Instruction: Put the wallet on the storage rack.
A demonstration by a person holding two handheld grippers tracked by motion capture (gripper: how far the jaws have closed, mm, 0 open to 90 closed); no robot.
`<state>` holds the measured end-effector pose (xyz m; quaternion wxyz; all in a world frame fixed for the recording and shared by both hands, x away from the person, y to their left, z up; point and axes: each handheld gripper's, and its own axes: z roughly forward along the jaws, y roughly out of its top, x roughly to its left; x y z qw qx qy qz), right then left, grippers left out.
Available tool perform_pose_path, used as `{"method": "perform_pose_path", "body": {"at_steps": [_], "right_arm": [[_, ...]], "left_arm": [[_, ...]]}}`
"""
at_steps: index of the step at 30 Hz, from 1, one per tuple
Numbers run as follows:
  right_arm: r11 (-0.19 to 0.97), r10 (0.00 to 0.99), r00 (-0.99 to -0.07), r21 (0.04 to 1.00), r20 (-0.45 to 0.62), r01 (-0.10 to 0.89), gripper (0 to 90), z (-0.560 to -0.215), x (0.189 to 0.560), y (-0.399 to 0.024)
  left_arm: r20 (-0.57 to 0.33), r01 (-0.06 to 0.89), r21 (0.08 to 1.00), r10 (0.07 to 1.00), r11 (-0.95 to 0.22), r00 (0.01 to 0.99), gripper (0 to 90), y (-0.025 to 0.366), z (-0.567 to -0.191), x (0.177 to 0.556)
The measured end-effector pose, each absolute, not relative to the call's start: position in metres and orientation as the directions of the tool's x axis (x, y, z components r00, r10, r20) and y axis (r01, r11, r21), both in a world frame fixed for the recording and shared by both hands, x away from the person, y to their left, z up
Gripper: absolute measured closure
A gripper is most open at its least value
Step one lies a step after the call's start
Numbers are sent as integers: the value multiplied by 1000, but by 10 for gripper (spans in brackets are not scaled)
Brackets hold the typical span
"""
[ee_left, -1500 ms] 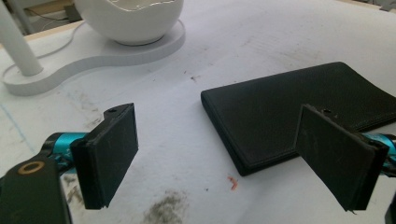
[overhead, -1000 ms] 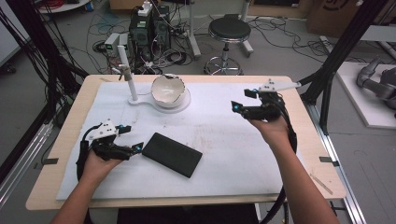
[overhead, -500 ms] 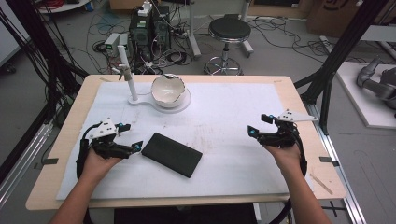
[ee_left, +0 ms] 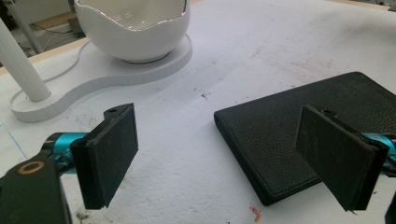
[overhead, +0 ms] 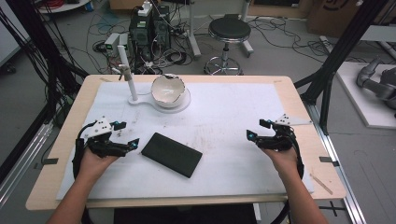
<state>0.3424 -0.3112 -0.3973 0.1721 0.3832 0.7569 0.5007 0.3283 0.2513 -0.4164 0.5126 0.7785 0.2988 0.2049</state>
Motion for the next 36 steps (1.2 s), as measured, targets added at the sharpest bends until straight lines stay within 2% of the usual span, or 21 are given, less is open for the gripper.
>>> {"method": "perform_pose_path", "body": {"at_steps": [7, 18, 28, 36], "right_arm": [[190, 743, -656, 898, 132, 396, 193, -393, 344, -309], [226, 688, -713, 894, 135, 387, 193, -390, 357, -285], [307, 597, -792, 874, 132, 377, 193, -386, 375, -240], [376, 524, -839, 845, 144, 380, 193, -398, 382, -199]], "left_arm": [[11, 265, 917, 680, -299, 733, 136, 253, -418, 328], [5, 271, 921, 703, -281, 711, 136, 264, -417, 319], [7, 268, 923, 708, -277, 706, 136, 267, -416, 314], [13, 270, 920, 710, -284, 704, 136, 268, -416, 309]]}}
